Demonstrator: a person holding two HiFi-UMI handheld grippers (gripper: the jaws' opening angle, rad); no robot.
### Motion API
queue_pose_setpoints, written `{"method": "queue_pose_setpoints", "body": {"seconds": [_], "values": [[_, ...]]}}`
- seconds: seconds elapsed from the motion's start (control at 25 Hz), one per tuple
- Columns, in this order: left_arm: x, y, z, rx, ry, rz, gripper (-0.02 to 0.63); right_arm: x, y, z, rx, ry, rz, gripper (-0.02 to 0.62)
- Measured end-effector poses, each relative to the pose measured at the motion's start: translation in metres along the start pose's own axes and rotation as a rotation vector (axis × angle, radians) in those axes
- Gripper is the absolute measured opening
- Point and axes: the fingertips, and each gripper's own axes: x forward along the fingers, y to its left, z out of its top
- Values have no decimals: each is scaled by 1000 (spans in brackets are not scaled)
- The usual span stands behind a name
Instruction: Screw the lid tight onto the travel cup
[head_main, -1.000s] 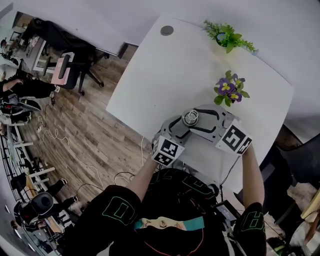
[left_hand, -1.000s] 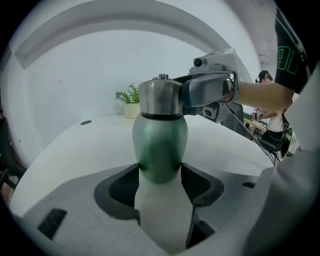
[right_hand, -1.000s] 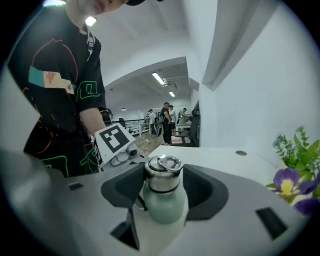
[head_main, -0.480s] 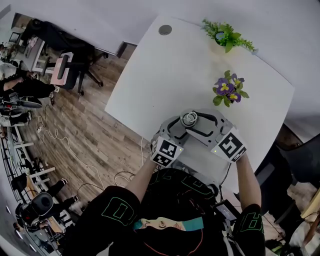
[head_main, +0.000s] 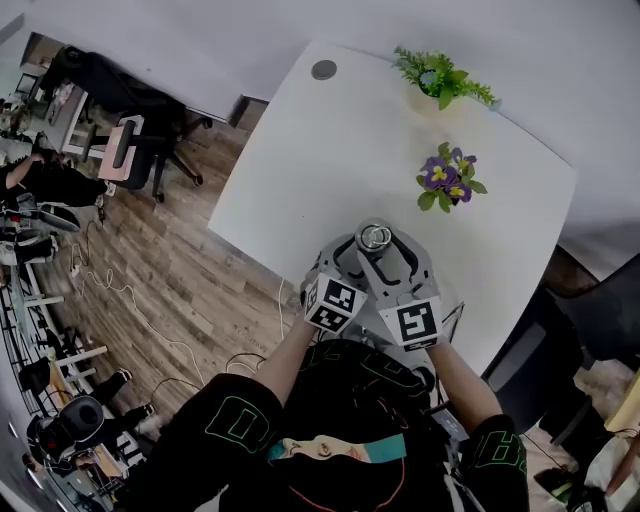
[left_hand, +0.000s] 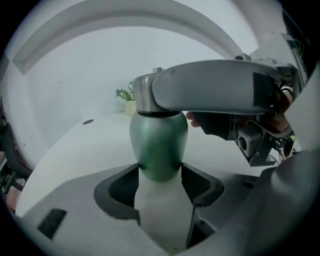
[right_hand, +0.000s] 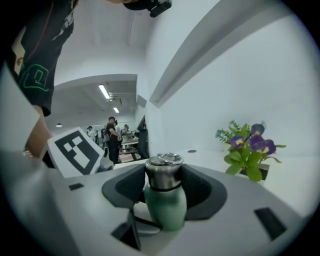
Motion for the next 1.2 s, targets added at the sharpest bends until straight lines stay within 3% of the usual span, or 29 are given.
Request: {"method": "queue_pose_setpoints", "body": {"seconds": [0.12,0.44,0.68,0.8,0.88,0.96,1.2], "values": [[1,0,0,-4,11,6,275,1,-1,-1,0,0,-41,232],[-4,2,3,13,27,14,256,-4,-10,5,-32,57,2,251],[-24,14,22,-23,-62,36,225,-16,-10,38,-85,5,33,253],[-32,22,36,17,-107,-2,218,-17,-14,51,-112,-20,38,241],[-43,27,36,51,-99,-46,149,-20,-9,54,-91,-23,45,224],[-55,46,45,53,-111,-39,149,-18,-8,61,-74,-30,45,201],[-100,115,103,-67,-306,127,104,10,-26,93,-59,-59,-5,26]]}}
